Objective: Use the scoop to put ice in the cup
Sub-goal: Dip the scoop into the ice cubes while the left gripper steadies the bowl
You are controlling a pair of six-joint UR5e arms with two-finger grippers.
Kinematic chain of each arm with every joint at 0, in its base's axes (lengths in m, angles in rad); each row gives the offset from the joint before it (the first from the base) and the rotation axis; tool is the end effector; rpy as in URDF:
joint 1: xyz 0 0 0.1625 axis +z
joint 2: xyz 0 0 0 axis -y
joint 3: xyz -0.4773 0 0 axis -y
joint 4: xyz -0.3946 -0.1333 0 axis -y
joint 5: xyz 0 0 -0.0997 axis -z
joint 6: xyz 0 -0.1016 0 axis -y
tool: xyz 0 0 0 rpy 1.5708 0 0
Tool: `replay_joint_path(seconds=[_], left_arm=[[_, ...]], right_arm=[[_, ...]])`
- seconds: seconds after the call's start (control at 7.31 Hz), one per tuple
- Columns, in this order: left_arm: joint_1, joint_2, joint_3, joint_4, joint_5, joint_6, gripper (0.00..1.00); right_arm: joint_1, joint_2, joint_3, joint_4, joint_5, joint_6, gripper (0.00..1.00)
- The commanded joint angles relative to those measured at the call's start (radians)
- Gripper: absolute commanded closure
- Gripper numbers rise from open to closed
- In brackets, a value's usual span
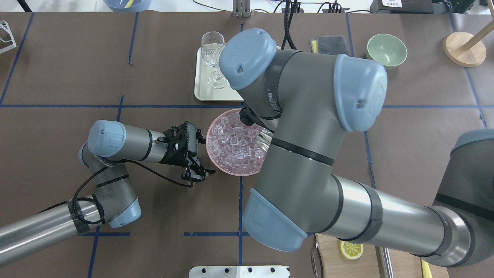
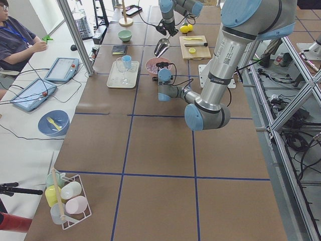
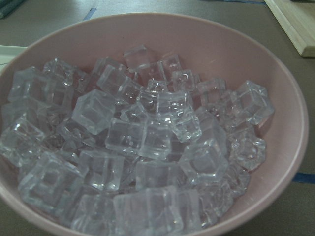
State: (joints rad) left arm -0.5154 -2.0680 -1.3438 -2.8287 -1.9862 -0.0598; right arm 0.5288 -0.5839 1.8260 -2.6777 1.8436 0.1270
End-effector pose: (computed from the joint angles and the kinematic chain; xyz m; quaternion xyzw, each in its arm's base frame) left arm 0.5680 -0.4278 0.3810 0.4957 0.4846 0.4627 0.5526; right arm -0.4971 -0.4131 0.1357 -0.0190 -0.1501 -0.4448 0.8827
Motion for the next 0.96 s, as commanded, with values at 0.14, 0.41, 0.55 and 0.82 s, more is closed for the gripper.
replay_joint_path(seconds=[0.14, 0.41, 0.55, 0.82], left_arm=[[0.0, 0.0, 0.0, 0.0, 0.001, 0.0, 0.0], [0.0, 0.0, 0.0, 0.0, 0.001, 0.0, 0.0], [0.0, 0.0, 0.0, 0.0, 0.001, 0.0, 0.0], [0.0, 0.0, 0.0, 0.0, 0.001, 0.0, 0.0]], right_arm=[[-0.039, 0.076, -0.143, -0.025, -0.004, -0.001, 1.0], [-0.05, 0.087, -0.143, -0.025, 0.008, -0.001, 1.0], [-0.062, 0.082, -0.145, -0.024, 0.02, 0.0, 1.0], [-0.073, 0.075, -0.148, -0.018, 0.037, 0.0, 1.0]])
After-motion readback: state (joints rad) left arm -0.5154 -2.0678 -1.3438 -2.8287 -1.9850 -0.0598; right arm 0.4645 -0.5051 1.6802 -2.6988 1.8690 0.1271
